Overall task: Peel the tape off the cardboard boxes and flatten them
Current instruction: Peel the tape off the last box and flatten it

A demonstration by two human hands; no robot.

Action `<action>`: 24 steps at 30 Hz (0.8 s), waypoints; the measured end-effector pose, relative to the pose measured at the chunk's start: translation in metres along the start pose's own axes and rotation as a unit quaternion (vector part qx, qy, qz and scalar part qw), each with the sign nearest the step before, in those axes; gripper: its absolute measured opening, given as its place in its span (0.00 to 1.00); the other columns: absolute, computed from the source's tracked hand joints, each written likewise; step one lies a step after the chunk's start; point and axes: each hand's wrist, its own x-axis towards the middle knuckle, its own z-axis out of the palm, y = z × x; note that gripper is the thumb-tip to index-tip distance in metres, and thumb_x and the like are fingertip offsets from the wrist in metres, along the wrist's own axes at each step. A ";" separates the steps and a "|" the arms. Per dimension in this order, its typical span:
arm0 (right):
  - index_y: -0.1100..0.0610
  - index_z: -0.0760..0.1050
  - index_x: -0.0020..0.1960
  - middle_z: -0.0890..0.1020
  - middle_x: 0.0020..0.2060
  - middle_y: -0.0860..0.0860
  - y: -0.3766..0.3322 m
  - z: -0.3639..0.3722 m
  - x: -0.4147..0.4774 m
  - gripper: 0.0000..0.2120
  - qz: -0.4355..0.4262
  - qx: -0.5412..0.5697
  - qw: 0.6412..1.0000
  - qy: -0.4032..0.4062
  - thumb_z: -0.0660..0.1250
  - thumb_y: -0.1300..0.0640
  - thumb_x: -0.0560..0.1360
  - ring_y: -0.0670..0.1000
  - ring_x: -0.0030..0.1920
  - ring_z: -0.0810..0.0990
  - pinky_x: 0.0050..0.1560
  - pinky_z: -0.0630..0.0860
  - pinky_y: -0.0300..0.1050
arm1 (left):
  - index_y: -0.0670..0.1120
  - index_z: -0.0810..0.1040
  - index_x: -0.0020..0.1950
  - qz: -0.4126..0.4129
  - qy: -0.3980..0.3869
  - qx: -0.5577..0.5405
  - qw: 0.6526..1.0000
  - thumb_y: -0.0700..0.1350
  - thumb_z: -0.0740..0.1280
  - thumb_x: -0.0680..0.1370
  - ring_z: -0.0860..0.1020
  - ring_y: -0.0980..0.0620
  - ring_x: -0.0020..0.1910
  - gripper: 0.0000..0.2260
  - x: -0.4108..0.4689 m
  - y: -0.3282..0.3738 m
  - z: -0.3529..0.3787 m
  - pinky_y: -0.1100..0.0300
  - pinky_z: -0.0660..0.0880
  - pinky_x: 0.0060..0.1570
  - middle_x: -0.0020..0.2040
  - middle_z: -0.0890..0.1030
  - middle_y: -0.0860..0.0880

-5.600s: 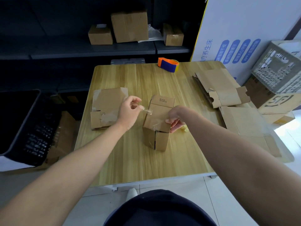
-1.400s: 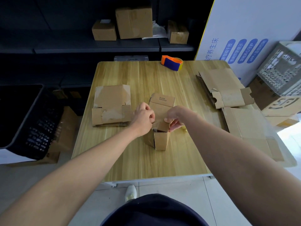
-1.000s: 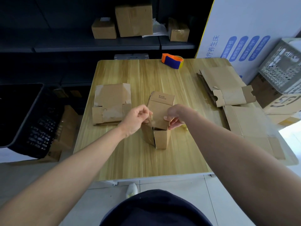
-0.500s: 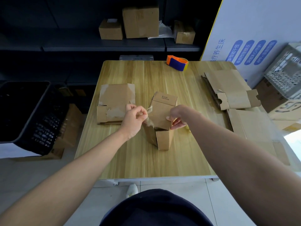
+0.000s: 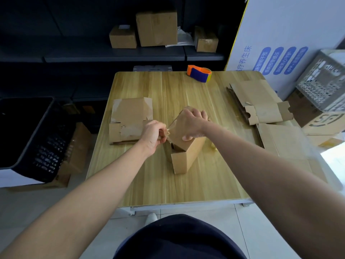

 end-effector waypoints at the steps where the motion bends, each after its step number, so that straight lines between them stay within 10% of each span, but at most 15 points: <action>1: 0.46 0.46 0.76 0.49 0.75 0.48 0.000 0.000 0.003 0.48 0.004 -0.011 1.000 -0.011 0.74 0.50 0.68 0.61 0.75 0.43 0.71 0.55 0.68 | 0.45 0.69 0.41 -0.014 -0.001 0.050 0.999 0.42 0.65 0.76 0.69 0.51 0.32 0.07 0.002 0.006 0.001 0.60 0.68 0.31 0.34 0.73 0.47; 6: 0.47 0.47 0.77 0.53 0.74 0.49 -0.007 0.001 0.011 0.49 0.038 -0.077 0.996 -0.029 0.75 0.46 0.67 0.60 0.72 0.52 0.69 0.61 0.64 | 0.45 0.73 0.51 0.009 0.029 0.372 0.928 0.44 0.71 0.75 0.70 0.53 0.31 0.10 0.018 0.016 0.016 0.61 0.65 0.28 0.44 0.78 0.45; 15: 0.48 0.47 0.77 0.56 0.71 0.54 -0.010 0.000 0.015 0.48 0.088 -0.062 0.994 -0.025 0.74 0.44 0.67 0.61 0.70 0.56 0.67 0.64 0.63 | 0.44 0.73 0.42 -0.003 0.161 -0.016 0.987 0.35 0.60 0.78 0.74 0.52 0.34 0.07 0.024 0.024 -0.021 0.62 0.70 0.33 0.42 0.76 0.46; 24: 0.46 0.45 0.77 0.54 0.72 0.56 -0.020 -0.004 0.021 0.48 0.092 -0.096 0.990 -0.042 0.73 0.43 0.68 0.64 0.71 0.55 0.68 0.62 0.65 | 0.45 0.73 0.46 -0.062 -0.018 0.054 0.996 0.40 0.67 0.72 0.72 0.47 0.46 0.04 0.002 0.004 -0.038 0.53 0.72 0.49 0.43 0.73 0.46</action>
